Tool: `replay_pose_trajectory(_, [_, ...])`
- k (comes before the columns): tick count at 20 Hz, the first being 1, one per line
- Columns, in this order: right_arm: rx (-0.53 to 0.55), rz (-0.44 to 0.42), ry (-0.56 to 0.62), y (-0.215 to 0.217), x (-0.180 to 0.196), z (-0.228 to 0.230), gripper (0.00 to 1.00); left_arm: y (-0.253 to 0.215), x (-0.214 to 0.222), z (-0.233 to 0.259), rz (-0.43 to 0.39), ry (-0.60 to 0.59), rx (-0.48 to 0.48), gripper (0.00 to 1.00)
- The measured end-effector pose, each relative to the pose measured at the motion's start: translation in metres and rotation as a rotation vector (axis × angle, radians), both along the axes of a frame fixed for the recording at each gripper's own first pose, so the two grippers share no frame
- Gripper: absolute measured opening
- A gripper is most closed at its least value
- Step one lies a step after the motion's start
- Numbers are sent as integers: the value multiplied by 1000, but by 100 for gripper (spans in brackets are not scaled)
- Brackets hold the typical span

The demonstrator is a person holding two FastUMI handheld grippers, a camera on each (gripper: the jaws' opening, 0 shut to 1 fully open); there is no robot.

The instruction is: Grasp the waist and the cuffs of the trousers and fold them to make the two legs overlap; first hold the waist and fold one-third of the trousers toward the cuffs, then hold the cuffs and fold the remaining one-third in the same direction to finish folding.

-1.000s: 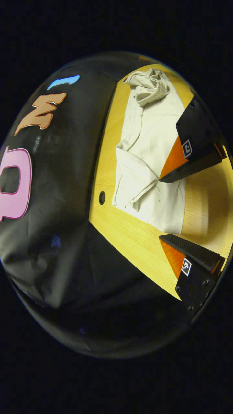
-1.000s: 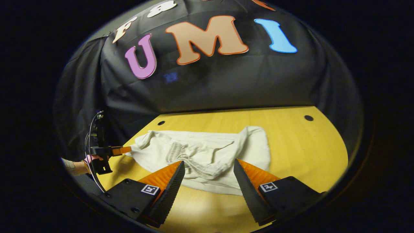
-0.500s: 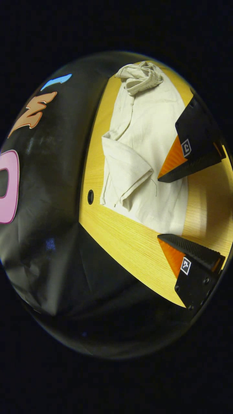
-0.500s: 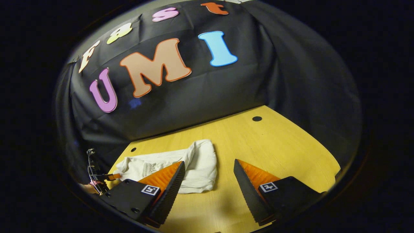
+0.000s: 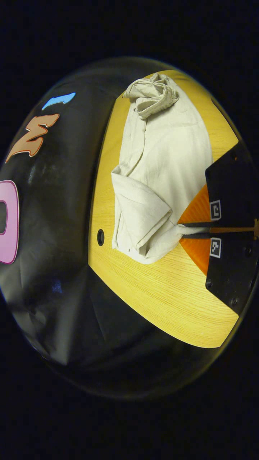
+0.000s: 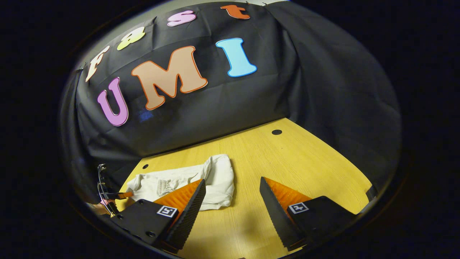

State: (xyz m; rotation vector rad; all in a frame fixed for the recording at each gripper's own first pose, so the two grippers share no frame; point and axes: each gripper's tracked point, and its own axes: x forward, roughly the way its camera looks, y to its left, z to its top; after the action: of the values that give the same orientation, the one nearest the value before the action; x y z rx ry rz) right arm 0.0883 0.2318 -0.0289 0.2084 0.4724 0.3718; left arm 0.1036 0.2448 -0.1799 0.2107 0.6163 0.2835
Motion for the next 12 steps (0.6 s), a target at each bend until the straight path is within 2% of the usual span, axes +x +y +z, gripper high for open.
replay_pose_trajectory(5, [11, 21, -8, 11, -13, 6, 96, -8, 1, 11, 3, -19, -27, 0])
replay_pose_trajectory(9, [32, 38, -12, 22, -14, 10, 96, -51, 18, 53, -58, -151, -188, 0])
replay_pose_trajectory(12, [55, 53, -17, 26, -12, 15, 96, -88, 33, 95, -116, -250, -245, 0])
